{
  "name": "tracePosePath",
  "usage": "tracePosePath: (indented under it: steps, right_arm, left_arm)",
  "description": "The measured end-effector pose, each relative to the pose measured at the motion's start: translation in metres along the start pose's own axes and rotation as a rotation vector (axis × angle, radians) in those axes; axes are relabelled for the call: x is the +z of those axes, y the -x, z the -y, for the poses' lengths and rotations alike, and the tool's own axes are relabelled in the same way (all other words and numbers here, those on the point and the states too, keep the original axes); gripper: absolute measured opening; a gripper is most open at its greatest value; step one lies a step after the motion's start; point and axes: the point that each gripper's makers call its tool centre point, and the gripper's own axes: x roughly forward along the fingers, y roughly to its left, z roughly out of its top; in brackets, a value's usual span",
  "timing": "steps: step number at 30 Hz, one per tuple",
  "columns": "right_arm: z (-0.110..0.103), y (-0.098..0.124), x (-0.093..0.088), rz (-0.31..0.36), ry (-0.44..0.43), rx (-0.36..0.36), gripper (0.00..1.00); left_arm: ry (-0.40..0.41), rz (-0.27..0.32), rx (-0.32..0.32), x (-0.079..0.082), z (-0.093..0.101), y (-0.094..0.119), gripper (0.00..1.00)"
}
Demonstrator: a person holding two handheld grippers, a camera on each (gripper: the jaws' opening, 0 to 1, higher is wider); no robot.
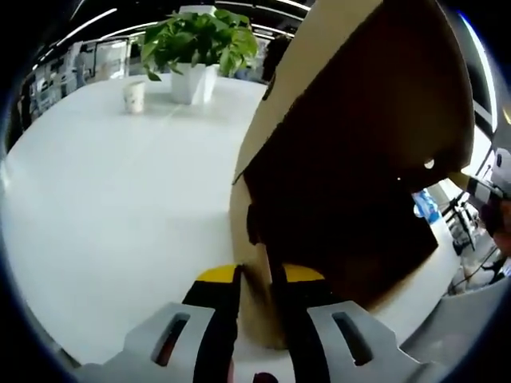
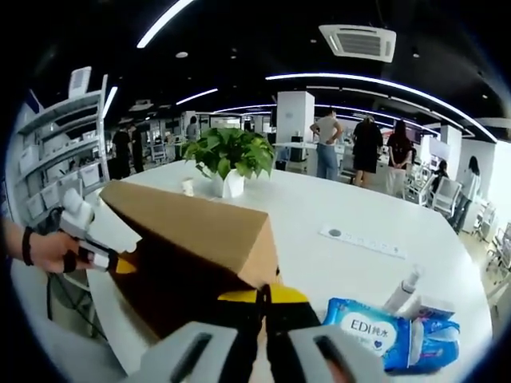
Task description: Operate the shoe box by opening the lid, removing the specified soft item, and placing it in the target area until the item is outside and the box remains undamaged.
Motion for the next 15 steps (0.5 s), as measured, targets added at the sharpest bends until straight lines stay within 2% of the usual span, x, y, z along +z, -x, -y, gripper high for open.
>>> tracePosePath:
  steps: [15]
  right_arm:
    - [-0.007, 0.006, -0.005, 0.025, 0.017, 0.004, 0.00]
  left_arm:
    - [-0.036, 0.056, 0.012, 0.018, -0.005, 0.020, 0.23]
